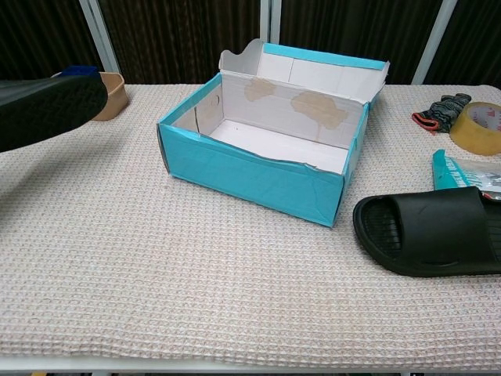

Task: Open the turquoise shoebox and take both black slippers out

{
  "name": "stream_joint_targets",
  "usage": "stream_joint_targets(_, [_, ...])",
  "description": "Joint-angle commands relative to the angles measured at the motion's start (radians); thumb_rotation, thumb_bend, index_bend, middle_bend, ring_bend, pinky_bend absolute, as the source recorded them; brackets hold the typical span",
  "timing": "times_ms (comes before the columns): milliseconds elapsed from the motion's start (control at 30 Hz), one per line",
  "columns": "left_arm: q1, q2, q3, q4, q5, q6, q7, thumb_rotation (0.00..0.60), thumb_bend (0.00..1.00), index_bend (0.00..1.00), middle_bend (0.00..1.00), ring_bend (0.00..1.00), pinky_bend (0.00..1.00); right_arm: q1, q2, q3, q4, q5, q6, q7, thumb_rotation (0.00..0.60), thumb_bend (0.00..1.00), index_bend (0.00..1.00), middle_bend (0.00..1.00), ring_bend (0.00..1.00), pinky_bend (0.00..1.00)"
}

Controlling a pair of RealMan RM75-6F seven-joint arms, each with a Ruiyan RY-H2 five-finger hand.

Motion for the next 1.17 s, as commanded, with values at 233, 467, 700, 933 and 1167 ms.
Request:
stream_joint_targets(233, [-0.03, 0.111, 0.03, -0.196, -0.046, -0.208, 0.105, 0.6, 0.08, 0.1, 0.11, 0.05, 0.15, -0.031, 0.011, -0.03, -0.023, 0.009, -0.016, -0.006, 0.6, 0.0, 0.0, 0.0, 0.0, 0.0])
stream_joint_targets(467, [0.011, 0.277, 0.061, -0.425, -0.02, -0.201, 0.117, 0.6, 0.05, 0.07, 0.1, 0.03, 0.1, -0.061, 0.012, -0.062, -0.031, 0.042, -0.057, 0.062, 0.6, 0.01, 0.0, 0.0, 0.0, 0.0])
stream_joint_targets(700, [0.101, 0.339, 0.065, -0.386, 0.031, -0.056, 0.063, 0.6, 0.05, 0.08, 0.1, 0.04, 0.1, -0.112, 0.004, -0.08, 0.003, 0.066, -0.035, 0.245, 0.6, 0.09, 0.0, 0.07, 0.0, 0.01])
stream_joint_targets(933, [0.227, 0.384, 0.098, -0.346, 0.064, 0.105, 0.056, 0.6, 0.05, 0.09, 0.11, 0.04, 0.1, -0.195, 0.01, -0.093, -0.011, 0.093, 0.037, 0.241, 0.6, 0.1, 0.0, 0.07, 0.0, 0.02])
stream_joint_targets(1167, [0.341, 0.396, 0.136, -0.384, 0.128, 0.258, 0.06, 0.6, 0.05, 0.09, 0.11, 0.04, 0.1, -0.262, 0.019, -0.109, -0.065, 0.112, 0.074, 0.207, 0.6, 0.1, 0.0, 0.06, 0.0, 0.02])
